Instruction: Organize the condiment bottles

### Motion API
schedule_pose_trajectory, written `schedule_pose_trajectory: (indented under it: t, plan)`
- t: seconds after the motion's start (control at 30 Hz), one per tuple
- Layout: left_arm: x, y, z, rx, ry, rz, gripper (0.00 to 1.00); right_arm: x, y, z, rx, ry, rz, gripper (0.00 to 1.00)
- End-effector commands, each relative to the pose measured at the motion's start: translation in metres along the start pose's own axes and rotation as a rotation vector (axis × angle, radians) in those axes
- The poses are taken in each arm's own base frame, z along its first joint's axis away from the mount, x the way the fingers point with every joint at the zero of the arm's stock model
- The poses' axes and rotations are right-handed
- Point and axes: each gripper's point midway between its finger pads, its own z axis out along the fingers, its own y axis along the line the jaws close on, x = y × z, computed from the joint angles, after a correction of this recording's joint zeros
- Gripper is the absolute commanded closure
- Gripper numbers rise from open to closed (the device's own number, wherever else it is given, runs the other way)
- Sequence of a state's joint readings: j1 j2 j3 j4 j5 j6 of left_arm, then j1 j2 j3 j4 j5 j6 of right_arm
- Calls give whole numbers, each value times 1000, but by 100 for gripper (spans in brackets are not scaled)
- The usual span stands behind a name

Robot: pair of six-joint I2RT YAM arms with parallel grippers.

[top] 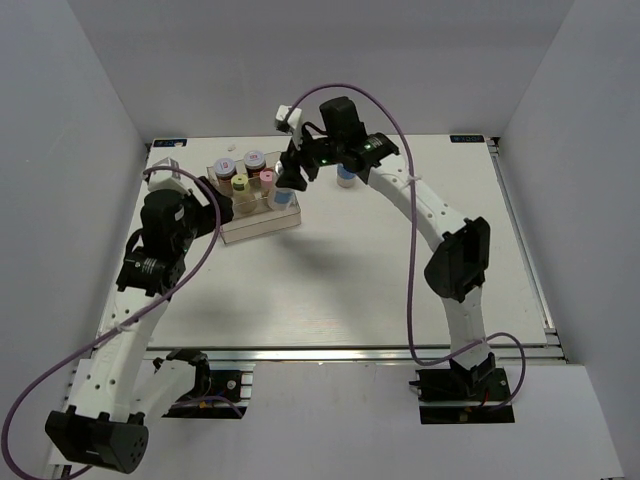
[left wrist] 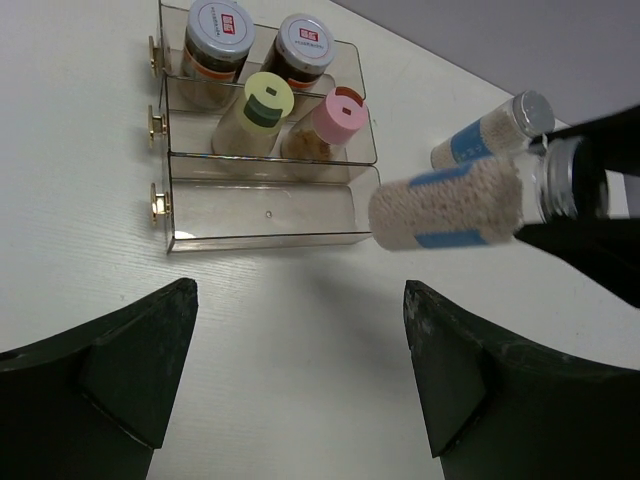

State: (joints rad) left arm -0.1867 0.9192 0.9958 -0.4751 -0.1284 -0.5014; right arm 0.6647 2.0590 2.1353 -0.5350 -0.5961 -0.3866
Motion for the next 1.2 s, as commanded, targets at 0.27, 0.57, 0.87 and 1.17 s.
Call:
schedule_pose_trajectory:
  t: [0.27,0.57,0.87,1.17]
  plan:
    - [1,12,-36,-12,-43,-36,7,-79,13,72,70,-266,-25,100]
    - [9,27,-58,-54,-55,-56,6,-80,10,103,110,-308,-28,100]
    - [16,30,-65,-53,-43,-69,6,-68,-14,127,200,-338,-30,100]
    - [22,36,-68,-78,-28,-59,6,-55,-20,139,229,-330,-26,100]
